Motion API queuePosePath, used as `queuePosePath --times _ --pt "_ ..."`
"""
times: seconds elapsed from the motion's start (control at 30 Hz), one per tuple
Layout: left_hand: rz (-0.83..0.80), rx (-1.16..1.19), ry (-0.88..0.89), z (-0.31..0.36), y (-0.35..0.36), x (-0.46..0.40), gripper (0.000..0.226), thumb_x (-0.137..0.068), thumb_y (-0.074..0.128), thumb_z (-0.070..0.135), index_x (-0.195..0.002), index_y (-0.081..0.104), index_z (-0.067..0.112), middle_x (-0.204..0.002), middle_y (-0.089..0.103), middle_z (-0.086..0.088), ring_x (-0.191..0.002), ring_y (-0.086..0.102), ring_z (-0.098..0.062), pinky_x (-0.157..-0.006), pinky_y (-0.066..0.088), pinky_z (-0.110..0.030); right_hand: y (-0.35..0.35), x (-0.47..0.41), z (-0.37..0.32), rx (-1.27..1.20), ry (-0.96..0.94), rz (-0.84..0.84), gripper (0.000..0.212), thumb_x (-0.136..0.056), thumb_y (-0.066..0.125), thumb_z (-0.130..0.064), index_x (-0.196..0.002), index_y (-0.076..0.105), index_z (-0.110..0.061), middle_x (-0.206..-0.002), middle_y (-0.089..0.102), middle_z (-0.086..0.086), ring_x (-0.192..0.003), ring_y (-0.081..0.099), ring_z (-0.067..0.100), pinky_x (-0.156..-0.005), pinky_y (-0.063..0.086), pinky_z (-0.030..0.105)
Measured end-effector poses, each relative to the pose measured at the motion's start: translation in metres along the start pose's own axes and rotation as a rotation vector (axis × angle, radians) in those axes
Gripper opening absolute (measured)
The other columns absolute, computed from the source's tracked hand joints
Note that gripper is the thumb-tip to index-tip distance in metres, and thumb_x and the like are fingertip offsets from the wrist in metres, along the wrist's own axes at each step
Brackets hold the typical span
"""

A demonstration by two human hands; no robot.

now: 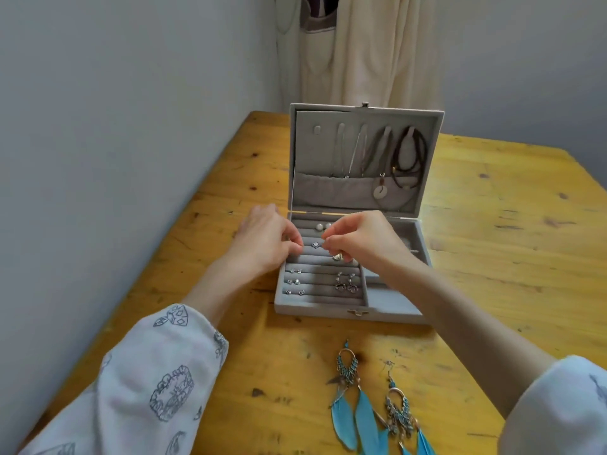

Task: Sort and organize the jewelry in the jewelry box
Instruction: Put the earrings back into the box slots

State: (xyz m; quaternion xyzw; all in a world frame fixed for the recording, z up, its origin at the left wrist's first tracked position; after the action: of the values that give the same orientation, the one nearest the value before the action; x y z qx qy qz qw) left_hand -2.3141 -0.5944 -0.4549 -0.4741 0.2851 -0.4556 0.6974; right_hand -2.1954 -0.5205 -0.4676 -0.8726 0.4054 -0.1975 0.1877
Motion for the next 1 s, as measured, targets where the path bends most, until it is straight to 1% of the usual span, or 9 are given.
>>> queuePosePath --times 0.17,0.37,0.43,0.57,0.63,0.7,0.83,0.9,1.0 --pt "0.03 -0.162 0.054 0.008 0.0 -0.003 0.016 -0.087 0.059 0.032 -0.098 0.068 0.026 -0.096 0.036 0.002 -0.111 0.034 -0.021 -0.092 0.029 -0.034 0.011 -0.009 -0.002 0.016 0.008 -0.041 0.007 -0.075 0.067 -0.007 -0.077 0.07 -0.012 -0.061 0.064 -0.002 -0.033 0.045 -0.006 -0.036 0.033 0.007" --pt "-0.023 -0.228 0.058 0.004 0.003 -0.005 0.016 -0.089 0.056 0.028 -0.101 0.068 0.026 -0.11 0.044 -0.004 -0.113 0.032 -0.025 -0.093 0.028 -0.035 0.017 -0.012 0.0 0.051 0.017 -0.065 0.006 -0.074 0.068 -0.009 -0.073 0.07 -0.014 -0.061 0.066 0.001 -0.041 0.051 -0.005 -0.049 0.041 0.013" --pt "-0.015 -0.264 0.07 0.006 0.004 -0.004 0.018 -0.09 0.054 0.027 -0.103 0.067 0.026 -0.114 0.044 -0.005 -0.113 0.032 -0.025 -0.093 0.028 -0.035 0.018 -0.013 0.0 0.033 0.02 -0.065 0.005 -0.075 0.068 -0.006 -0.074 0.071 -0.011 -0.062 0.066 0.002 -0.054 0.059 0.0 -0.053 0.047 0.013" --pt "0.026 -0.308 0.073 0.006 0.004 -0.003 0.017 -0.09 0.053 0.029 -0.102 0.065 0.026 -0.115 0.042 -0.004 -0.116 0.032 -0.027 -0.094 0.029 -0.036 0.018 -0.014 -0.002 0.06 0.014 -0.055 0.009 -0.072 0.068 -0.002 -0.066 0.069 -0.009 -0.067 0.067 0.003 -0.084 0.066 0.019 -0.077 0.057 0.034" --pt "0.049 -0.291 0.072 0.005 0.004 -0.001 0.014 -0.09 0.054 0.029 -0.101 0.063 0.025 -0.113 0.041 -0.004 -0.116 0.033 -0.026 -0.094 0.03 -0.036 0.02 -0.014 -0.004 0.072 0.012 -0.054 0.015 -0.072 0.067 0.001 -0.062 0.068 -0.011 -0.067 0.066 0.001 -0.087 0.066 0.023 -0.081 0.056 0.04" --pt "0.075 -0.201 0.063 0.001 0.005 0.001 0.011 -0.09 0.055 0.027 -0.099 0.06 0.024 -0.11 0.042 -0.002 -0.113 0.036 -0.022 -0.094 0.032 -0.035 0.022 -0.015 -0.006 0.12 -0.009 -0.047 0.016 -0.074 0.065 -0.002 -0.063 0.068 -0.013 -0.07 0.066 0.002 -0.086 0.065 0.022 -0.078 0.056 0.037" --pt "0.195 0.24 0.041 -0.013 0.0 0.007 0.014 -0.09 0.047 0.007 -0.093 0.054 0.019 -0.099 0.047 0.0 -0.095 0.049 -0.016 -0.088 0.041 -0.029 0.027 -0.014 -0.012 0.204 -0.029 -0.055 0.005 -0.078 0.068 -0.016 -0.073 0.07 -0.018 -0.08 0.067 0.005 -0.082 0.057 0.018 -0.069 0.045 0.027" --pt "0.226 0.355 -0.003 -0.022 0.003 0.012 0.019 -0.092 0.043 0.005 -0.102 0.053 0.017 -0.104 0.053 0.0 -0.096 0.051 -0.014 -0.085 0.041 -0.024 0.029 -0.014 -0.012 0.162 0.016 -0.087 0.009 -0.077 0.068 -0.017 -0.08 0.072 -0.009 -0.074 0.065 0.006 -0.065 0.052 0.015 -0.055 0.04 0.024" --pt "0.184 0.457 -0.036 -0.03 0.019 0.021 0.031 -0.095 0.043 0.011 -0.124 0.05 0.016 -0.123 0.053 -0.001 -0.11 0.05 -0.013 -0.094 0.039 -0.024 0.033 -0.014 -0.009 0.157 0.108 -0.117 0.02 -0.077 0.067 -0.014 -0.086 0.069 0.003 -0.058 0.051 0.006 -0.05 0.043 0.017 -0.044 0.033 0.023"
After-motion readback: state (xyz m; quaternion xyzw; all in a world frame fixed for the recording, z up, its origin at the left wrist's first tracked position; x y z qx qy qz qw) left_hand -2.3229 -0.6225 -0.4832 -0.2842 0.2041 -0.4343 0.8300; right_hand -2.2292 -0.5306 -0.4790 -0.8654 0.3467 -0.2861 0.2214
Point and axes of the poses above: each hand's wrist, its own x-axis away from the middle knuckle, its own y-axis out of the palm, z = x × y, the point moved 7 cm from there along -x, towards the middle knuckle
